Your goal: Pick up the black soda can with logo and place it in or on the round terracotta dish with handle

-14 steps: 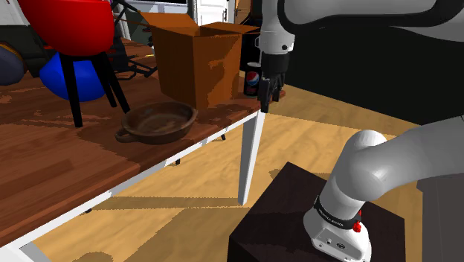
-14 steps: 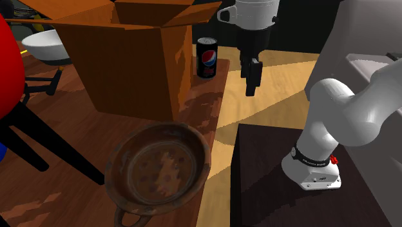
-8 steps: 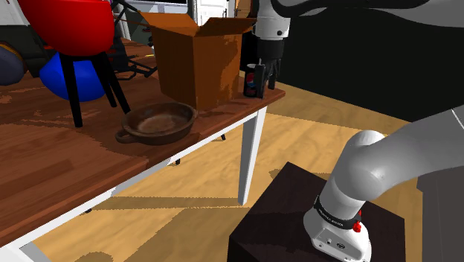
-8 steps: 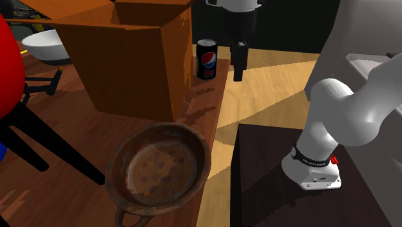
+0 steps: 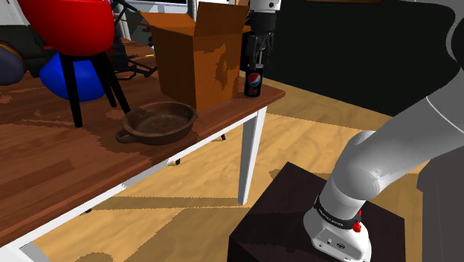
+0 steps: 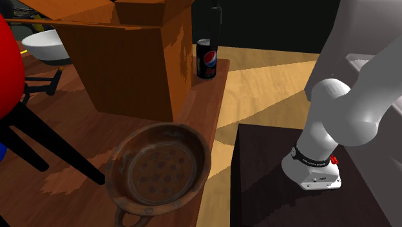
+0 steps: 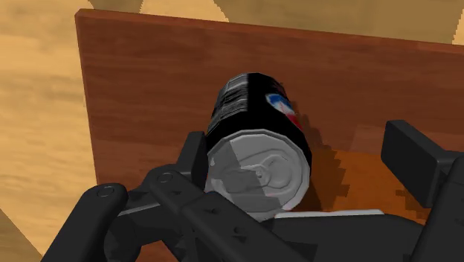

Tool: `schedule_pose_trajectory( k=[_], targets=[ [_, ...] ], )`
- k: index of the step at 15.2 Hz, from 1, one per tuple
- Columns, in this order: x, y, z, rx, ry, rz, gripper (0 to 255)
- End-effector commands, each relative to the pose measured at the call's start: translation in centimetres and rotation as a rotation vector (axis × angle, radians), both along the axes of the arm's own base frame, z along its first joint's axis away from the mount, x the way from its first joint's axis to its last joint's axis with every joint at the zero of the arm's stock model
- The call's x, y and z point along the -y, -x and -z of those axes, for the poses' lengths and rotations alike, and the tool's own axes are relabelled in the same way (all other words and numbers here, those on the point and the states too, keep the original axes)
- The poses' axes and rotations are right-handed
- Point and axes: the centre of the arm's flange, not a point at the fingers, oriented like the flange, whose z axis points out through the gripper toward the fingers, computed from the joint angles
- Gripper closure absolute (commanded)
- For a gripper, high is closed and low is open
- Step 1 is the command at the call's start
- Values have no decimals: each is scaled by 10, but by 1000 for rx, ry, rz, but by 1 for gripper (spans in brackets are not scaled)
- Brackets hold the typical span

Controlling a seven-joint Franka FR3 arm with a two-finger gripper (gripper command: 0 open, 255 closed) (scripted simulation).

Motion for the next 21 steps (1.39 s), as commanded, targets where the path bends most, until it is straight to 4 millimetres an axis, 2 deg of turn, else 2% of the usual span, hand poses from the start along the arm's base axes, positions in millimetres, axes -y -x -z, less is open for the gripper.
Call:
schedule_pose_trajectory(
  k=[1,9,16,17,21],
  targets=[
    [13,-14,-11,9,-3,3,0],
    [13,-14,29,9,-3,3,0],
    [13,-14,29,9,-3,3,0],
    [13,-14,29,9,-3,3,255],
    [13,-14,28,8,-3,3,255]
  ],
)
